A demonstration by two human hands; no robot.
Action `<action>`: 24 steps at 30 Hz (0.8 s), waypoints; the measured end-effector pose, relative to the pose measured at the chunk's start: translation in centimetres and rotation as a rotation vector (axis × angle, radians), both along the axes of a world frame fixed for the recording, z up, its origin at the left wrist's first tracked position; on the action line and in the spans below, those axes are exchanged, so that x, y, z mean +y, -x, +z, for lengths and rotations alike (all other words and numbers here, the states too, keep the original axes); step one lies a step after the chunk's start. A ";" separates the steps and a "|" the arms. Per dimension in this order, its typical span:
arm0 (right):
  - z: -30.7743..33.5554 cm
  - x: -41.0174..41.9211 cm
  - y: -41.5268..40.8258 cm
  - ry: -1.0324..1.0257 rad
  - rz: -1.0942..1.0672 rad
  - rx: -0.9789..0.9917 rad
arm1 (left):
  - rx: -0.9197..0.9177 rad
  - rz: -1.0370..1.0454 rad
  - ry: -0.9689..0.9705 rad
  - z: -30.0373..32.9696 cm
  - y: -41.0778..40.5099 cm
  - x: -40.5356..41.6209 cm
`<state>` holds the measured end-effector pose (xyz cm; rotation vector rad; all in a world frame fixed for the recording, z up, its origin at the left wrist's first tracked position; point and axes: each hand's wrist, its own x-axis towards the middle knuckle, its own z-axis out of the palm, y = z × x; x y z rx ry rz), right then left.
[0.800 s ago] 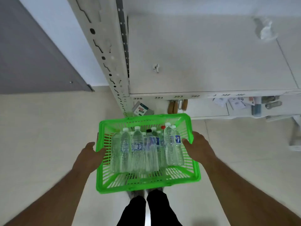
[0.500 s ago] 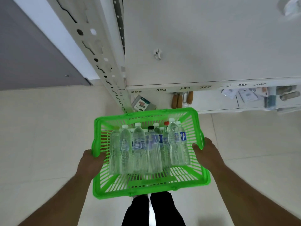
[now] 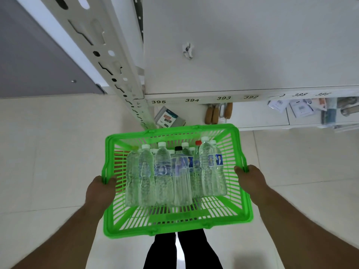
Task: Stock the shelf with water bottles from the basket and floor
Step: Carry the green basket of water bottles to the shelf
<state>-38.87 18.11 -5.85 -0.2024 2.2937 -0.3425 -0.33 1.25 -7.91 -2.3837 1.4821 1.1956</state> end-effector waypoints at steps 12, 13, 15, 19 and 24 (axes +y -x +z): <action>5.5 2.6 1.6 0.046 0.049 -0.056 | -0.059 -0.074 0.038 6.8 1.1 1.2; 6.3 3.2 1.7 0.055 0.035 -0.062 | -0.062 -0.086 0.040 7.8 1.3 1.5; 8.2 4.9 1.9 0.068 -0.009 -0.076 | -0.067 -0.128 0.047 10.0 1.8 2.0; 12.1 8.9 2.0 0.102 -0.123 -0.056 | -0.024 -0.213 0.049 14.3 3.6 2.8; 16.7 15.6 1.8 0.107 -0.257 0.035 | 0.025 -0.400 0.059 18.2 7.8 3.4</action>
